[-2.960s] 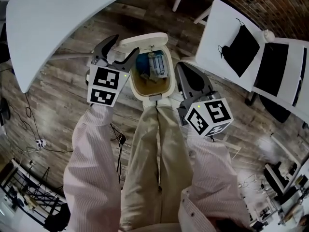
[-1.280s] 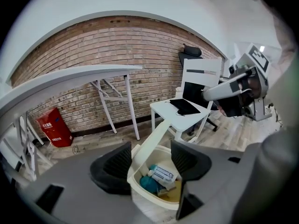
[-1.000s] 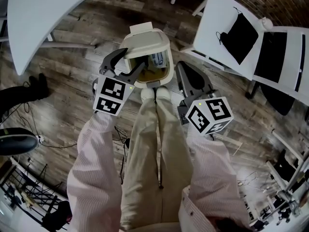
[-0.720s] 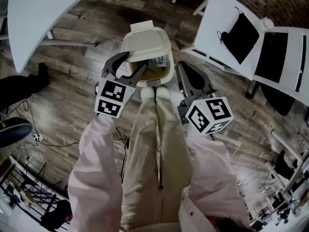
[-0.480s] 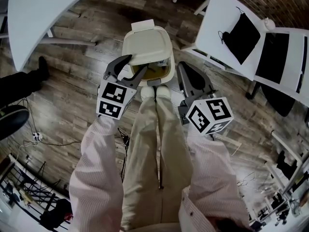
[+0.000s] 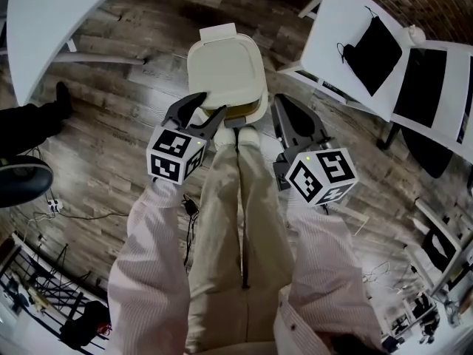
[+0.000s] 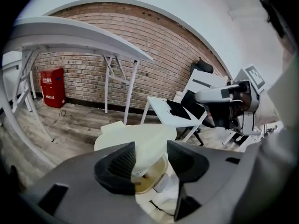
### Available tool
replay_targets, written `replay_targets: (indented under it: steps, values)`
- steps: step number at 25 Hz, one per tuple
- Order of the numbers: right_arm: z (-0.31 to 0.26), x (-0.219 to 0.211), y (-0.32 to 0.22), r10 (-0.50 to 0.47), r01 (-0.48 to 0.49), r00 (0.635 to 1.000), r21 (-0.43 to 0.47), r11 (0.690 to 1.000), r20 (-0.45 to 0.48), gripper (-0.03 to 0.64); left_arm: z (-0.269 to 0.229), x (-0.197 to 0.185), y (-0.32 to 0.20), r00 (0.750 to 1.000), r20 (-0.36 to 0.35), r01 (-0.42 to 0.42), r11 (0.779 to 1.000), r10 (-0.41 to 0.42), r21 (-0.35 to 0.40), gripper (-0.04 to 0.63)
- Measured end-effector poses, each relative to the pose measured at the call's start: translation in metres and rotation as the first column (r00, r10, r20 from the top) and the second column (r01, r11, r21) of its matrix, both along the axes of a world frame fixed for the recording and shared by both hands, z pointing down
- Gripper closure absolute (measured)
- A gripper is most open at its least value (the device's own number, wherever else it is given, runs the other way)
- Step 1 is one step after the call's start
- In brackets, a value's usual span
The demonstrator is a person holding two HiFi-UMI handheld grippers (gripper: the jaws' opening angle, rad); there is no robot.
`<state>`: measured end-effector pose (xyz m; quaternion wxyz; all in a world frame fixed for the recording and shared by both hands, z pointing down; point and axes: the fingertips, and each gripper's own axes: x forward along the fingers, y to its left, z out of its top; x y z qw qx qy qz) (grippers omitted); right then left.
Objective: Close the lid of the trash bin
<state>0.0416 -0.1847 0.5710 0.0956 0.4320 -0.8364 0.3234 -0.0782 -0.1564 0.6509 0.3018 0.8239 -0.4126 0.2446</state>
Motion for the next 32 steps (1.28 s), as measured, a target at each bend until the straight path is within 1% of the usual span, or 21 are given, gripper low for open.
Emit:
replay_targets:
  steps: [2,7,13,16,17,20,25,32]
  values:
    - [0.003,0.001,0.002,0.001,-0.001,1.000,-0.005,1.000,0.002,0.614,0.005,0.000,0.003,1.000,-0.013,0.024,1.000,-0.024,-0.017,0.398]
    - [0.012,0.003,0.006,0.003,-0.003,1.000,-0.018,1.000,0.006,0.614,0.020,-0.005,0.008,0.995,-0.031,0.095,0.994,-0.097,-0.062,0.457]
    - [0.026,0.003,0.013,0.008,-0.008,1.000,-0.027,1.000,0.003,0.614,0.042,-0.008,0.016,0.994,0.040,0.105,0.991,-0.102,-0.087,0.518]
    - [0.034,0.003,0.018,0.010,-0.010,1.000,-0.030,0.999,0.003,0.614,0.054,-0.013,0.019,0.990,0.065,0.134,0.987,-0.128,-0.092,0.586]
    - [0.037,0.003,0.019,0.011,-0.011,1.000,-0.032,0.999,0.003,0.614,0.058,-0.014,0.021,0.989,0.073,0.133,0.986,-0.126,-0.096,0.594]
    - [0.047,0.004,0.023,0.015,-0.015,1.000,-0.037,0.999,0.001,0.614,0.072,-0.013,0.026,0.990,0.100,0.114,0.987,-0.103,-0.112,0.600]
    - [0.062,0.007,0.027,0.018,-0.019,1.000,-0.047,0.999,-0.004,0.614,0.091,-0.010,0.031,0.987,0.125,0.117,0.983,-0.099,-0.140,0.601]
    - [0.077,0.006,0.024,0.024,-0.025,1.000,-0.055,0.998,-0.005,0.614,0.116,-0.009,0.036,0.982,0.183,0.085,0.977,-0.049,-0.195,0.601]
